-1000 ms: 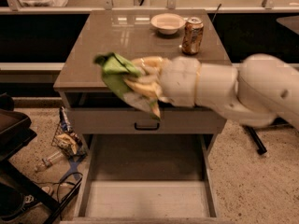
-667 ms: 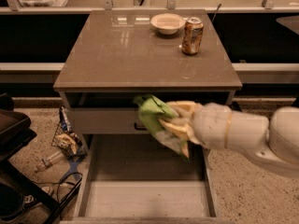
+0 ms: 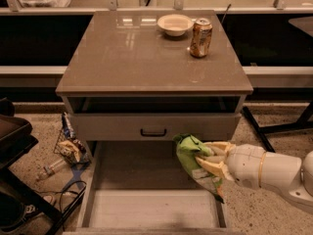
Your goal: Place green rice chip bag into middle drawer
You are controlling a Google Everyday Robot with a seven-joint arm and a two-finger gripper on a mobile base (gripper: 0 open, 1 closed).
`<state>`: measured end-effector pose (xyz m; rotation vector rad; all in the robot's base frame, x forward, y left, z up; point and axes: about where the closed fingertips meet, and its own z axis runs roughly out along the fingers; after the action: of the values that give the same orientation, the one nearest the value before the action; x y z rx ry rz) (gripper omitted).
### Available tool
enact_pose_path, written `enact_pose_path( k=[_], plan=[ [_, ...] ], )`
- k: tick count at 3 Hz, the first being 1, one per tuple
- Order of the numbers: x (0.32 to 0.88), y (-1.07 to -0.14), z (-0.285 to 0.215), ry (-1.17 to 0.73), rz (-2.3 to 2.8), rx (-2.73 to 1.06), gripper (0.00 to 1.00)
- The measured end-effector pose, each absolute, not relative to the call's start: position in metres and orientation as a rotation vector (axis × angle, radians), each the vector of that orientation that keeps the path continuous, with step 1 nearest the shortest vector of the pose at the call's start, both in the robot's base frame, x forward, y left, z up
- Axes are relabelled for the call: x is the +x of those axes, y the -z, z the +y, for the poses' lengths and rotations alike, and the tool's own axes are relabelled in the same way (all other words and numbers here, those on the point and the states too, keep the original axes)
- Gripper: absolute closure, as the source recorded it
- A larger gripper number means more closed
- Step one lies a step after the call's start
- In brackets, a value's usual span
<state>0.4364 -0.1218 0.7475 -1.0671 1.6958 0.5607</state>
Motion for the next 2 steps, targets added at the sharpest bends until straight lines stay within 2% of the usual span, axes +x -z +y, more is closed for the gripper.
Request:
enact_pose_path(
  k=[1,2],
  plan=[
    [0.436,-0.747,-0.122,-0.561,1.696,-1.067,1.0],
    [0.457,-0.7,-0.099,-0.599,1.679,-1.06,1.0]
  ],
)
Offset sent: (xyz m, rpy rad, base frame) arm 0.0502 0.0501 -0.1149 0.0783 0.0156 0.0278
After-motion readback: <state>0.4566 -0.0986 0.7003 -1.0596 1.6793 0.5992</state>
